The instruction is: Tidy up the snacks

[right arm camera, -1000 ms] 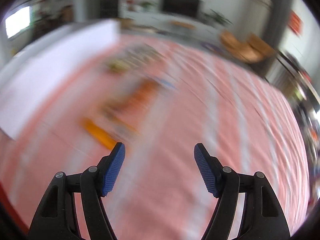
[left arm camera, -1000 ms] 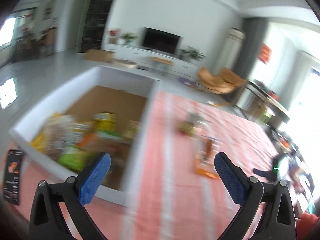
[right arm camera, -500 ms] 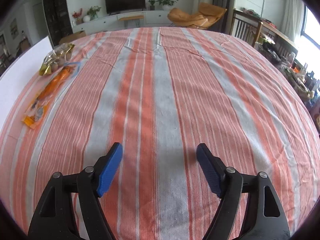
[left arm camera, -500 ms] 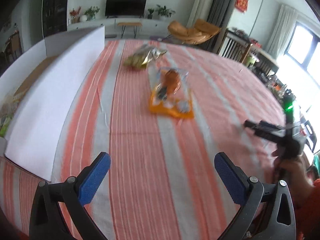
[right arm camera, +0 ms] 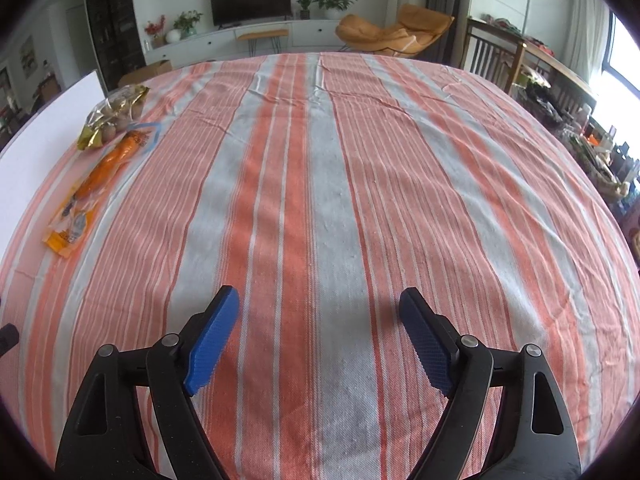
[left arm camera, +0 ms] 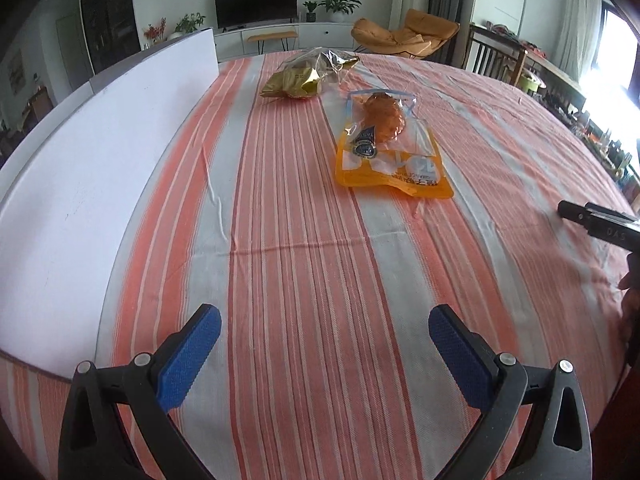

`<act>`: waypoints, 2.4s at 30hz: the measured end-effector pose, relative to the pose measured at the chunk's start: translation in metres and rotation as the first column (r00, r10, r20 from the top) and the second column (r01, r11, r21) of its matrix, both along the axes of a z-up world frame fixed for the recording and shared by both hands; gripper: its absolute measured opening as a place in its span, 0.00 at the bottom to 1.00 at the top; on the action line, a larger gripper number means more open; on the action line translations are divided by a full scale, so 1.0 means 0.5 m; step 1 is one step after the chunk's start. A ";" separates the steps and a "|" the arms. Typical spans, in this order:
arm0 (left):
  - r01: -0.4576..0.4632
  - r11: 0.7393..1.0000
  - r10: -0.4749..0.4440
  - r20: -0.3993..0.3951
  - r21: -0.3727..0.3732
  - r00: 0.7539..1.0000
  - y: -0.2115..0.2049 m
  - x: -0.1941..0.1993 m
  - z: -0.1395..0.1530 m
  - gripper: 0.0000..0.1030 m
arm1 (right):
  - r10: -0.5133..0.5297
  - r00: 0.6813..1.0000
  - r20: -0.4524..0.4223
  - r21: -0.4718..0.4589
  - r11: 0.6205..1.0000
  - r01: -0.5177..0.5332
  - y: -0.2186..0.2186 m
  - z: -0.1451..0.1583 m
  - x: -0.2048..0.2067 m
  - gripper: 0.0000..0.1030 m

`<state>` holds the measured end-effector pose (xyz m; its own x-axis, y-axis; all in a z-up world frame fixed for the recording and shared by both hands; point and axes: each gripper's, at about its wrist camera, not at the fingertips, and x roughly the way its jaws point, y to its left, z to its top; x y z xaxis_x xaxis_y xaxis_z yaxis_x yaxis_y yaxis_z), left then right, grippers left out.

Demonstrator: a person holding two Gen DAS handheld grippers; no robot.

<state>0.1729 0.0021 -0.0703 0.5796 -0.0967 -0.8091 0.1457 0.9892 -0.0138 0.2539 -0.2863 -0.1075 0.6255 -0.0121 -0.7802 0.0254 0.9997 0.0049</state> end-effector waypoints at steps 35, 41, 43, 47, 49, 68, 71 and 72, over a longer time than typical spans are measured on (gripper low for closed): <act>-0.018 1.000 0.018 0.009 0.007 1.000 0.003 0.002 -0.010 1.00 | 0.001 1.000 -0.001 0.000 1.000 -0.001 -0.002 0.001 -0.001 0.82; -0.017 1.000 0.017 0.008 0.008 1.000 0.004 0.002 -0.010 1.00 | -0.003 1.000 0.000 0.002 1.000 0.003 -0.005 0.000 -0.003 0.82; -0.016 1.000 0.016 0.006 0.007 1.000 0.003 0.003 -0.011 1.00 | -0.003 1.000 0.000 0.002 1.000 0.003 -0.006 0.000 -0.003 0.82; 0.026 1.000 -0.026 -0.004 0.011 1.000 0.012 0.006 -0.010 1.00 | -0.003 1.000 0.000 0.002 1.000 0.003 -0.007 0.000 -0.003 0.82; 0.029 1.000 -0.029 -0.002 0.009 1.000 0.027 0.005 -0.010 1.00 | -0.002 1.000 -0.001 0.002 1.000 0.002 -0.007 0.000 -0.003 0.83; -0.019 1.000 0.019 0.007 0.003 1.000 0.046 0.005 -0.009 1.00 | 0.135 0.988 -0.078 0.273 0.956 -0.109 0.211 0.099 0.167 0.85; -0.019 1.000 0.019 0.008 0.003 1.000 0.046 0.005 -0.009 1.00 | 0.126 0.976 -0.176 0.226 0.970 -0.085 0.313 0.075 0.262 0.85; -0.019 1.000 0.019 0.008 0.003 1.000 0.047 0.005 -0.009 1.00 | 0.113 0.970 -0.216 0.205 0.976 -0.068 0.341 0.058 0.291 0.85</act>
